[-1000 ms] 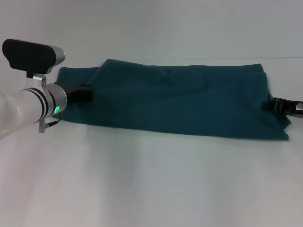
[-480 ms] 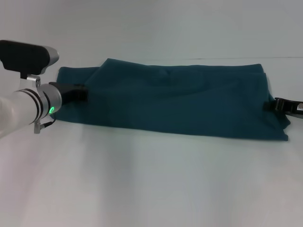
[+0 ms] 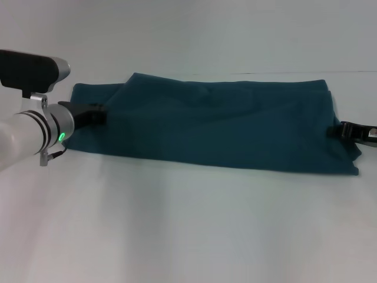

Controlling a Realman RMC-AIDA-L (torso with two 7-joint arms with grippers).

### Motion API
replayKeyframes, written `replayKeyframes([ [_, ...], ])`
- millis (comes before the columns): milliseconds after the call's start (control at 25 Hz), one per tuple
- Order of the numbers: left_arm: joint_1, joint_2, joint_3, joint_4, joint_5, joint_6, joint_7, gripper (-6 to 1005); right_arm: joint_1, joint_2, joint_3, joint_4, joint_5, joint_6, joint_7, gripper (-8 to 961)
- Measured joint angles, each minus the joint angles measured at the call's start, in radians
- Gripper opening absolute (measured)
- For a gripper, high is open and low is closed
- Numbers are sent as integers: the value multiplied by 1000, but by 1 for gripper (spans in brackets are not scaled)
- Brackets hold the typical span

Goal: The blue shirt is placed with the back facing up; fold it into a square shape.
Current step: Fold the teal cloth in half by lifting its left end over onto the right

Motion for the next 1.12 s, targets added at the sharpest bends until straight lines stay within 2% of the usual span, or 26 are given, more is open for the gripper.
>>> replayKeyframes([
  [600,-13,0,20,-1,-1,8,0,147,1,1,-1,0,-1,4,-1,10],
  [720,-14,0,27,-9,-1,2,0,359,1,1,-1,0,-1,4,-1,10],
  [920,-15,-1,55,-19,-1,-1,1,578,1,3,-1,0,0,5,-2,10],
  [1120,-15,-2,64,-23,-1,1,1,660,1,5,-1,0,1,5,-3,10],
])
